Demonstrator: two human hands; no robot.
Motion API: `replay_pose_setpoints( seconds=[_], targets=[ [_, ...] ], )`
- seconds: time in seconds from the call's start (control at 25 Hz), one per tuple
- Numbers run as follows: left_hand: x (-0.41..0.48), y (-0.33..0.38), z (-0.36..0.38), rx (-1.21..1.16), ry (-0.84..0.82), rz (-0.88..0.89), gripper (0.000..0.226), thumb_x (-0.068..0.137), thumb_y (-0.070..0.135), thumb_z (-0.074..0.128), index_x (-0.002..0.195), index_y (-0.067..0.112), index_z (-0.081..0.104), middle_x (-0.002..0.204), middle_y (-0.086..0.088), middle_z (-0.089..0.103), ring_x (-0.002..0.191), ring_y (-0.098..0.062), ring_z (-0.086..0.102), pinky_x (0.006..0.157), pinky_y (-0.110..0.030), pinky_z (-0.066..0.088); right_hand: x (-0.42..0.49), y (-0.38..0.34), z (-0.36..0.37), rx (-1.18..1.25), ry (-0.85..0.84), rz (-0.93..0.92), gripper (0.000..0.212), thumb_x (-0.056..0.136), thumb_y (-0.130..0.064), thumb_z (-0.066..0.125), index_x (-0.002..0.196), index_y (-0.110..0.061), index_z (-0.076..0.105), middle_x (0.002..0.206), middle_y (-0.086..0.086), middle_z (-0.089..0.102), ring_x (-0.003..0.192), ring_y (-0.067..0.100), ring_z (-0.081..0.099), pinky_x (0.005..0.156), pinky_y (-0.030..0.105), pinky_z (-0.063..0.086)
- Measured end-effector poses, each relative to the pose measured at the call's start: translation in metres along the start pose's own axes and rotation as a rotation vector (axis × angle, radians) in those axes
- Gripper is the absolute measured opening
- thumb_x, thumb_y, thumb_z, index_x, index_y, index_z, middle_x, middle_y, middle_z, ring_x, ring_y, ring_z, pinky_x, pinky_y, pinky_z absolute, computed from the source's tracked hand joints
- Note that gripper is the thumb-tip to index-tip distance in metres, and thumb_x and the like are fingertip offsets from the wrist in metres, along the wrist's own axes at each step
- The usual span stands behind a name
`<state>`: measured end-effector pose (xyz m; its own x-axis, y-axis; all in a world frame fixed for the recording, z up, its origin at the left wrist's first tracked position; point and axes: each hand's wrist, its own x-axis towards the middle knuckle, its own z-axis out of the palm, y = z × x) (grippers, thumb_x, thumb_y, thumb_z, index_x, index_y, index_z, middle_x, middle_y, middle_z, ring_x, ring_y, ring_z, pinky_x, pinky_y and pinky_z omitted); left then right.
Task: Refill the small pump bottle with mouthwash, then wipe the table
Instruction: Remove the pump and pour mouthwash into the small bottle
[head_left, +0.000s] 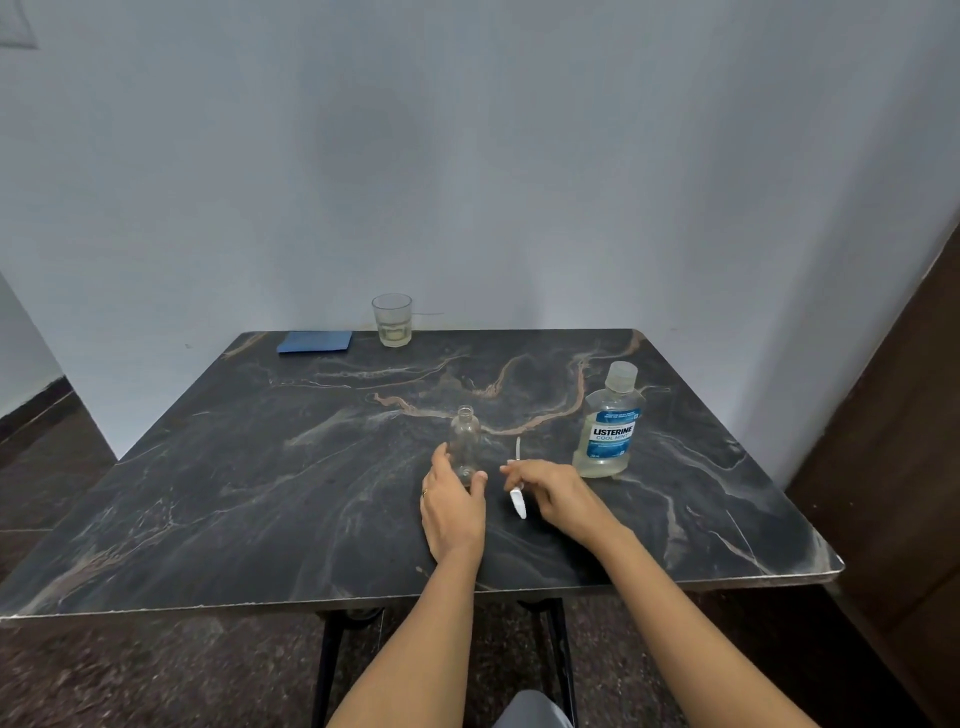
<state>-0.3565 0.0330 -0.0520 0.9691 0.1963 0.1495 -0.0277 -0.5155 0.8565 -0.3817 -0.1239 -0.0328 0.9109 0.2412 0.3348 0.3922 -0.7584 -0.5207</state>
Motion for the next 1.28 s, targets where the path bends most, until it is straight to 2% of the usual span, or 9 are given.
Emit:
replay_pose_setpoints(
  seconds=[0.2,0.36,0.44,0.52,0.64,0.76,0.96,1.16,1.28],
  targets=[
    [-0.004,0.001,-0.005,-0.12,0.028,0.01,0.066,0.089,0.027,0.065,0.145,0.013,0.033,0.142,-0.004,0.05,0.132,-0.023,0.044,0.104,-0.037,0.038,-0.002,-0.015,-0.014,-0.022,-0.02,0.013,0.057,0.073,0.022,0.04,0.11,-0.011,0.068,0.131,0.005,0.06,0.131,0.006,0.043,0.111,0.02,0.032],
    [-0.018,0.01,-0.012,-0.204,0.191,0.08,0.057,0.089,0.022,0.066,0.138,0.006,0.04,0.138,-0.011,0.049,0.13,-0.029,0.041,0.103,-0.04,0.038,-0.001,-0.038,-0.072,-0.11,0.527,-0.137,0.04,0.076,0.018,0.051,0.102,-0.007,0.069,0.11,0.005,0.068,0.106,0.017,0.06,0.095,0.029,0.046],
    [-0.03,0.018,-0.01,-0.189,0.326,0.214,0.047,0.087,0.017,0.068,0.128,0.006,0.048,0.129,-0.011,0.051,0.124,-0.028,0.044,0.096,-0.04,0.042,0.005,-0.049,-0.107,-0.101,0.781,-0.023,0.024,0.085,0.004,0.055,0.102,-0.009,0.066,0.103,0.001,0.065,0.097,0.015,0.057,0.086,0.025,0.045],
    [-0.043,0.037,-0.004,-0.201,0.338,0.348,0.041,0.084,0.015,0.071,0.12,0.008,0.052,0.121,-0.008,0.052,0.115,-0.022,0.046,0.092,-0.033,0.042,0.008,-0.053,-0.135,-0.117,0.861,0.175,0.018,0.092,-0.015,0.053,0.107,-0.013,0.063,0.106,0.002,0.06,0.099,0.016,0.052,0.08,0.026,0.044],
    [-0.054,0.071,0.011,-0.216,0.141,0.444,0.041,0.084,0.018,0.07,0.119,0.011,0.05,0.118,0.001,0.05,0.108,-0.006,0.042,0.091,-0.025,0.04,0.022,-0.031,-0.153,-0.255,0.559,0.482,0.038,0.093,-0.044,0.048,0.114,-0.014,0.059,0.113,0.01,0.054,0.105,0.026,0.051,0.08,0.035,0.048],
    [-0.048,0.089,0.032,-0.245,-0.116,0.414,0.055,0.083,0.022,0.073,0.129,0.011,0.044,0.129,-0.001,0.049,0.118,-0.008,0.044,0.101,-0.026,0.04,0.033,-0.023,-0.155,-0.352,0.272,0.607,0.056,0.084,-0.061,0.047,0.108,-0.012,0.06,0.115,0.011,0.053,0.103,0.029,0.056,0.081,0.043,0.052],
    [-0.025,0.115,0.056,-0.304,-0.388,0.162,0.087,0.081,0.022,0.078,0.15,0.016,0.025,0.148,-0.001,0.043,0.137,-0.018,0.039,0.112,-0.037,0.032,0.036,-0.023,-0.148,-0.443,0.232,0.559,0.042,0.094,-0.043,0.043,0.101,-0.005,0.062,0.099,0.013,0.065,0.089,0.027,0.062,0.068,0.033,0.044],
    [-0.008,0.134,0.066,-0.367,-0.518,0.06,0.016,0.09,0.012,0.064,0.1,0.02,0.055,0.112,-0.003,0.065,0.11,-0.023,0.062,0.093,-0.036,0.053,0.042,-0.031,-0.143,-0.815,0.145,0.547,0.036,0.098,-0.031,0.036,0.084,-0.01,0.062,0.063,0.001,0.05,0.055,0.015,0.047,0.049,0.025,0.033],
    [-0.002,0.134,0.071,-0.237,-0.522,0.161,0.034,0.081,0.012,0.075,0.106,0.019,0.053,0.107,0.0,0.064,0.096,-0.013,0.061,0.083,-0.025,0.052,0.045,-0.039,-0.142,-1.103,-0.022,0.469,0.034,0.099,-0.019,0.04,0.068,-0.014,0.056,0.056,-0.003,0.041,0.047,0.011,0.036,0.044,0.022,0.023]
  ],
)
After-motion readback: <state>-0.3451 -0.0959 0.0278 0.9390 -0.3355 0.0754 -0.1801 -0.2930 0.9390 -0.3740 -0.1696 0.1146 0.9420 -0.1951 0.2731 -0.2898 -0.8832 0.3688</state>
